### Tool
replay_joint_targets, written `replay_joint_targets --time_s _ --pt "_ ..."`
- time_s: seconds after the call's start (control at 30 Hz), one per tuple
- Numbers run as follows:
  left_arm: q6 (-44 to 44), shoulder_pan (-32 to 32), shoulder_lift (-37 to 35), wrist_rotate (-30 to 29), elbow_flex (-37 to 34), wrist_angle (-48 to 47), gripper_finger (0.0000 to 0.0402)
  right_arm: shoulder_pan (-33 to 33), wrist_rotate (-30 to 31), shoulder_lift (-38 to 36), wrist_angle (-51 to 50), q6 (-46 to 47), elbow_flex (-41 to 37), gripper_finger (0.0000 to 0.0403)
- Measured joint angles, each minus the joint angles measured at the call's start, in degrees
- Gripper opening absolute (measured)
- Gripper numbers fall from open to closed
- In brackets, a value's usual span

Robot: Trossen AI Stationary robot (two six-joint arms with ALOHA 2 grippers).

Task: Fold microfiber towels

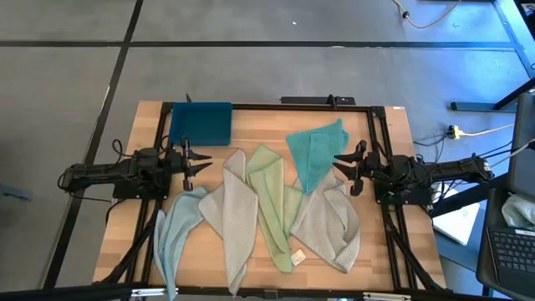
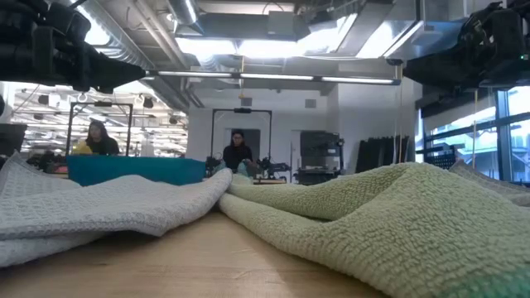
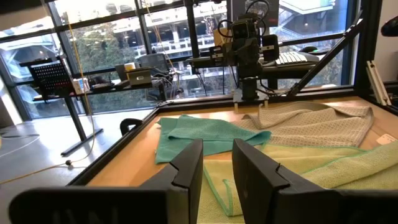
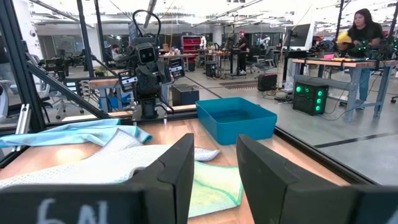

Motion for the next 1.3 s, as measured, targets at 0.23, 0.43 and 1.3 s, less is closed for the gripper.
replay_joint_targets --time_s 0.23,0.43,1.3 --pt "0.02 0.00 0.00 0.00 0.00 0.00 0.0079 0.00 -0.01 0.02 0.03 0.16 0.02 0.0123" --pt "0.00 0.01 -0.01 0.00 0.00 0.02 0.0079 0.00 -0.07 0.02 0.07 4.96 0.02 0.0123" --pt "-20.73 -0.37 -0.02 27.11 0.00 26.45 0.0078 -0.04 5.65 0.09 4.48 3.21 0.00 0.0123"
